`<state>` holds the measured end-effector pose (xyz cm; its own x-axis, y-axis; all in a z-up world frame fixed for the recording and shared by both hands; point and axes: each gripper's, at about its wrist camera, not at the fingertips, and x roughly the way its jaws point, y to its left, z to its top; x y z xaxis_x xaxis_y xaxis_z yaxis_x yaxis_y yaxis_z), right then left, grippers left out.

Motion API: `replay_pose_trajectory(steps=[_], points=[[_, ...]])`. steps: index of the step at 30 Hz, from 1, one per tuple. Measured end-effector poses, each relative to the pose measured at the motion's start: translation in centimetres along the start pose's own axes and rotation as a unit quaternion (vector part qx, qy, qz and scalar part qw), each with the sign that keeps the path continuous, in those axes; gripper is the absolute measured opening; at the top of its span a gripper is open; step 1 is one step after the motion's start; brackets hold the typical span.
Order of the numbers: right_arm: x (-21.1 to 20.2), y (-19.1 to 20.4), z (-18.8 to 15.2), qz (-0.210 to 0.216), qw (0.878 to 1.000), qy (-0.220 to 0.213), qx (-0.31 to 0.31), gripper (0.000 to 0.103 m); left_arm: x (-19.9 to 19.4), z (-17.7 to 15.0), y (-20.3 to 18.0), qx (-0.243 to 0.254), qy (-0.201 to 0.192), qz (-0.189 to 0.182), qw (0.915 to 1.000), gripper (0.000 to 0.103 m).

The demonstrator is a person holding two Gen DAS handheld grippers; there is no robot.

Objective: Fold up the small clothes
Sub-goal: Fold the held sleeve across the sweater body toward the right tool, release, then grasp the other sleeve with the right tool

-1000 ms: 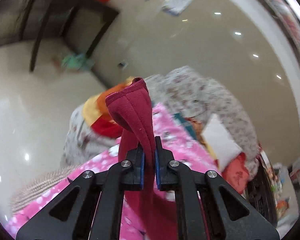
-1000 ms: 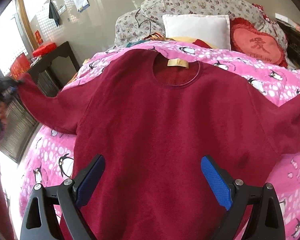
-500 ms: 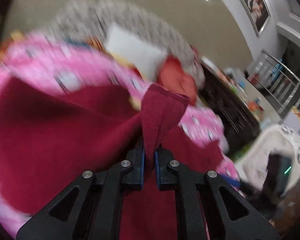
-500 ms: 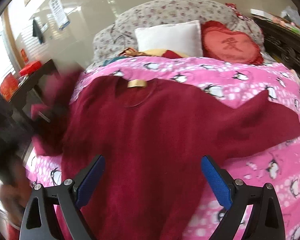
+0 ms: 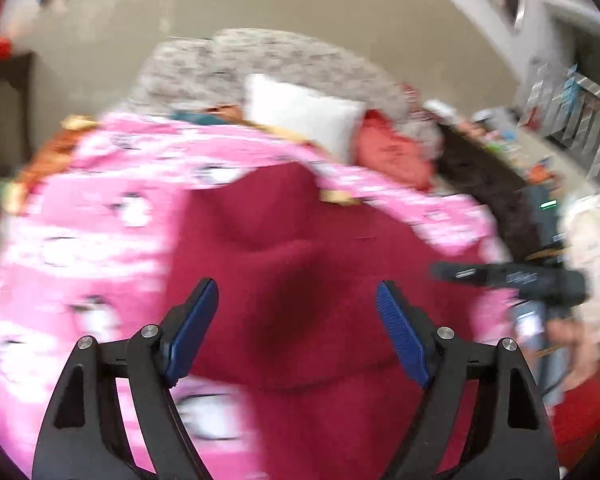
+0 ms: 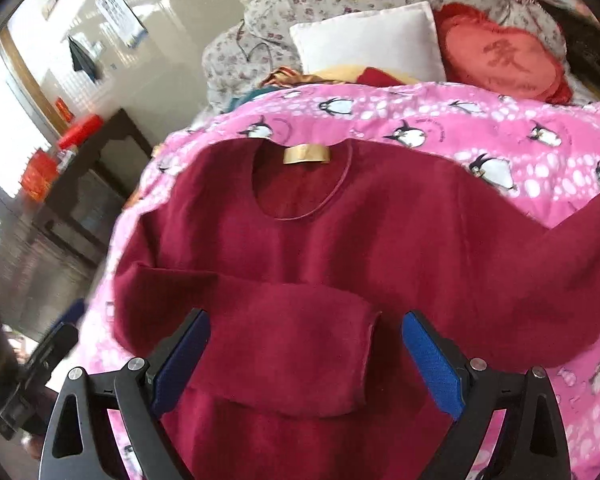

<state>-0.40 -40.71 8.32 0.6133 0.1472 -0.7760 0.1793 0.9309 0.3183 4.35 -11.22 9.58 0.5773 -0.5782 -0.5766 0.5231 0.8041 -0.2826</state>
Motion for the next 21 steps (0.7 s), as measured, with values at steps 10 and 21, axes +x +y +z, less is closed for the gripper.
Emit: replay_pose_trajectory(steps=[10, 21], points=[[4.1, -0.3, -2.1, -0.082, 0.992, 0.028, -0.087, 0.019, 3.9, -2.4, 4.4, -0.053, 0.029, 0.054, 0.9967, 0.081], [-3.7, -1.8, 0.9, -0.168, 0.970, -0.125, -0.120, 0.004, 2.8, -1.2, 3.4, -0.061, -0.007, 0.069, 0.9957, 0.081]])
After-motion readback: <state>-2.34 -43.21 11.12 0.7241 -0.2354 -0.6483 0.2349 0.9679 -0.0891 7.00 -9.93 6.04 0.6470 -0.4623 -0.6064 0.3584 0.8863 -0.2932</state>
